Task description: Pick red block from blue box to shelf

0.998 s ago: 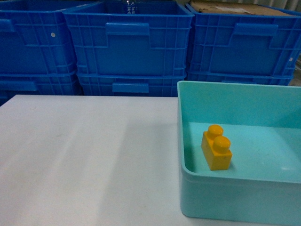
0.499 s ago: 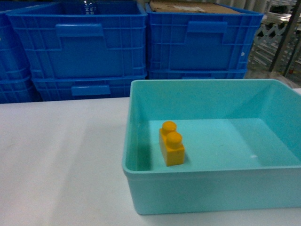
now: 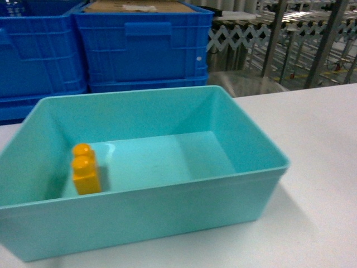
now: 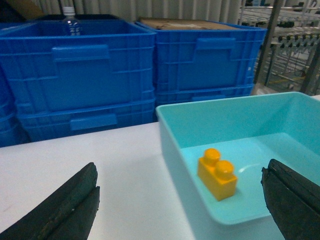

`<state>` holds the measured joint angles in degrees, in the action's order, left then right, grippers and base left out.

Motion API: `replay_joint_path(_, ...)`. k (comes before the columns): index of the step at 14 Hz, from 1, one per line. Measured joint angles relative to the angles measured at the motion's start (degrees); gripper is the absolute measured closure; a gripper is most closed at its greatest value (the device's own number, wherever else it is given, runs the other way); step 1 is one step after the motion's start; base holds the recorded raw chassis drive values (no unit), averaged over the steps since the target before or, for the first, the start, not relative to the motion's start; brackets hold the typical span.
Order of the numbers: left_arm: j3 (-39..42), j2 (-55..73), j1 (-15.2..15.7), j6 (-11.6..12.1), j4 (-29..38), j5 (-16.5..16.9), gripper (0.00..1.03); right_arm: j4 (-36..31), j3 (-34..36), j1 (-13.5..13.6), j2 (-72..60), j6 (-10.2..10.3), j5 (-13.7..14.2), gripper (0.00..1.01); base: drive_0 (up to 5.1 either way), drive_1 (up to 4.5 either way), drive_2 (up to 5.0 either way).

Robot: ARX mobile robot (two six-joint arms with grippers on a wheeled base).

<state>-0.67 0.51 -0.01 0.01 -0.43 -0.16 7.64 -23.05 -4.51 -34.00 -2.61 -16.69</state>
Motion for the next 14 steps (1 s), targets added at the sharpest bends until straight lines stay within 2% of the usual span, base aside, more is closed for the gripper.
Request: replay_joint_path(14,0.0,0.0,0.0,0.0,0.1,0.3,0.05,0.3,0.0,0.0,0.0,0.0,0.2,0.73,0.0,0.00,0.0)
